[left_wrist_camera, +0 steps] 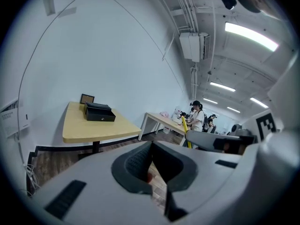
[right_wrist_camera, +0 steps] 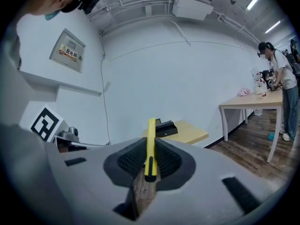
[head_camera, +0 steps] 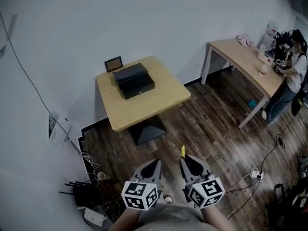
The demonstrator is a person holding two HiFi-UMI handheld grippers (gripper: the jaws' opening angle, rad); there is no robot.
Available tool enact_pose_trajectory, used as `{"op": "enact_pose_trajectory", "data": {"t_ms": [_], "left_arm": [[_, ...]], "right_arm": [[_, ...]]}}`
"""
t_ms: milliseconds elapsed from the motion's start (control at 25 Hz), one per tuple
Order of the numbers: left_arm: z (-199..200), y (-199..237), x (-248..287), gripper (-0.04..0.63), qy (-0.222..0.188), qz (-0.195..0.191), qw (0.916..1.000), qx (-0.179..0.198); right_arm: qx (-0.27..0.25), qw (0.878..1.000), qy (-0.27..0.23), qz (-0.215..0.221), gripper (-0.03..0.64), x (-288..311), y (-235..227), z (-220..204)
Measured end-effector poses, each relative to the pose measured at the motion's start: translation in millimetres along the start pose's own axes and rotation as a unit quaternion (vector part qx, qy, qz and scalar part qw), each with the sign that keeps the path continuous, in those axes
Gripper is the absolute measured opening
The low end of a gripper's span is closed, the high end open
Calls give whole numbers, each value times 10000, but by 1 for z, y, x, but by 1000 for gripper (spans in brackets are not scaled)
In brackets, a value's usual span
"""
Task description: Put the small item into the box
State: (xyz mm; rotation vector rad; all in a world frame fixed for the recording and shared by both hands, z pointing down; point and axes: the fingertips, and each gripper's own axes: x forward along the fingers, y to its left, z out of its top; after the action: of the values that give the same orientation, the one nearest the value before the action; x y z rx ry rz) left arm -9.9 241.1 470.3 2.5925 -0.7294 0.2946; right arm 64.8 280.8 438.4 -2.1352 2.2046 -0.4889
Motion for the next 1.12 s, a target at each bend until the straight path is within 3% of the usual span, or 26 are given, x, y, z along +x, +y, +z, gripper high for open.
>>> {"op": "enact_pose_trajectory", "data": {"t_ms": [560, 1120], "left_arm": [[52, 94, 49, 3, -78, 295, 9994, -129], [127, 196, 104, 3, -109, 135, 9998, -111]], "right_arm": [[-78, 9995, 93, 289, 43, 122, -6, 25], [-141, 9994, -30, 306, 43, 259, 7, 77]]}}
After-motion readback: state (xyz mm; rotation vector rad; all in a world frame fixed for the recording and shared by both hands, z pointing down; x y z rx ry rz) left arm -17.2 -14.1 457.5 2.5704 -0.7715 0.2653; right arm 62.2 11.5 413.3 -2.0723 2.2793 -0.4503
